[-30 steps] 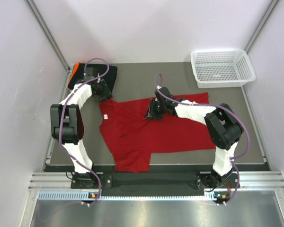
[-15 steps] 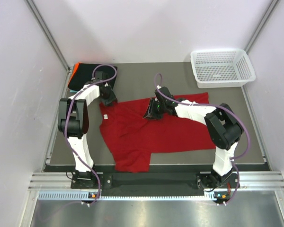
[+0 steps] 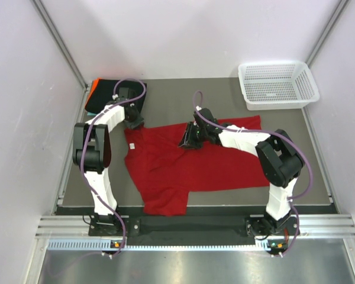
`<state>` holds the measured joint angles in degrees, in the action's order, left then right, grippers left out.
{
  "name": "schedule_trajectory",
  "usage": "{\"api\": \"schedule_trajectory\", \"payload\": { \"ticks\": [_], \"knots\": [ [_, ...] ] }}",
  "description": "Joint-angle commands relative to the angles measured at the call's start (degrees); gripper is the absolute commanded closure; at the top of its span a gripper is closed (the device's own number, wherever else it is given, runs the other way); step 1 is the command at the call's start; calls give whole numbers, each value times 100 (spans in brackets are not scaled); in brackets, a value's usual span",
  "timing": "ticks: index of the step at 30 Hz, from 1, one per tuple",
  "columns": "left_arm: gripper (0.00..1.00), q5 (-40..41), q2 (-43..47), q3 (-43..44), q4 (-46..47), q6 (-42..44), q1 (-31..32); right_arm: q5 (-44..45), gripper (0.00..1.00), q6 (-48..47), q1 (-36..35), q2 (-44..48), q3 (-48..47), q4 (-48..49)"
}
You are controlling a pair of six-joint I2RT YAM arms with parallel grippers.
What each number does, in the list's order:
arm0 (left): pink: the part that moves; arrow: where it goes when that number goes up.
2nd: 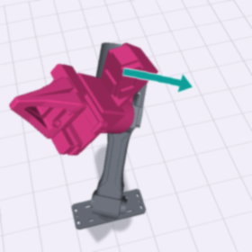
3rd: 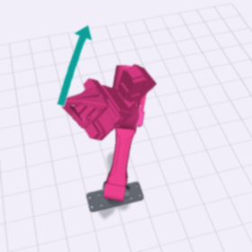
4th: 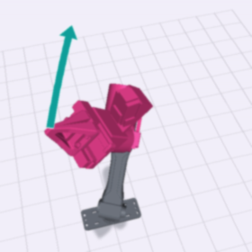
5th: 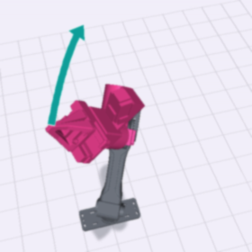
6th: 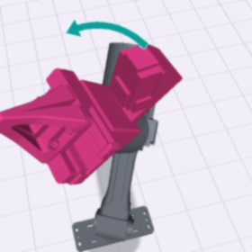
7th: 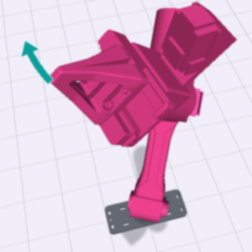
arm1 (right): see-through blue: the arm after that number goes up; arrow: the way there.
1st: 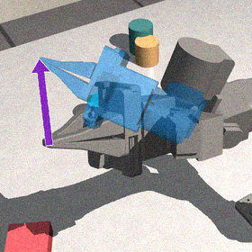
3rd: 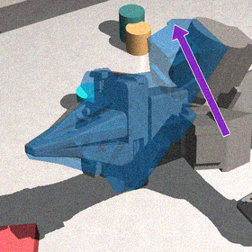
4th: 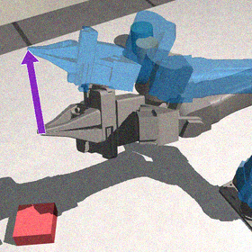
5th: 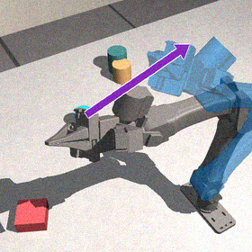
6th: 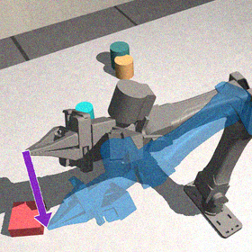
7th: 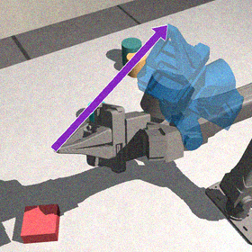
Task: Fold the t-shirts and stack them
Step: Fold the tshirt
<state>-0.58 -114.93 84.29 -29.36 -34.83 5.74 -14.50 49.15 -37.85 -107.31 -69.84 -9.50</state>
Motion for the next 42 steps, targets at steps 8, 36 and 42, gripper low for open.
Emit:
{"api": "schedule_trajectory", "payload": {
  "ticks": [8,36,42],
  "knots": [
    [100,14,295,158,-218,37,24,79,64,-37,-21,403,32,115],
    [100,656,1360,-1451,98,-349,24,457,61,816,-759,-361,357,906],
    [100,927,1140,-969,-112,-270,15,299,100,632,-689,111,252,593]
  ]
}}
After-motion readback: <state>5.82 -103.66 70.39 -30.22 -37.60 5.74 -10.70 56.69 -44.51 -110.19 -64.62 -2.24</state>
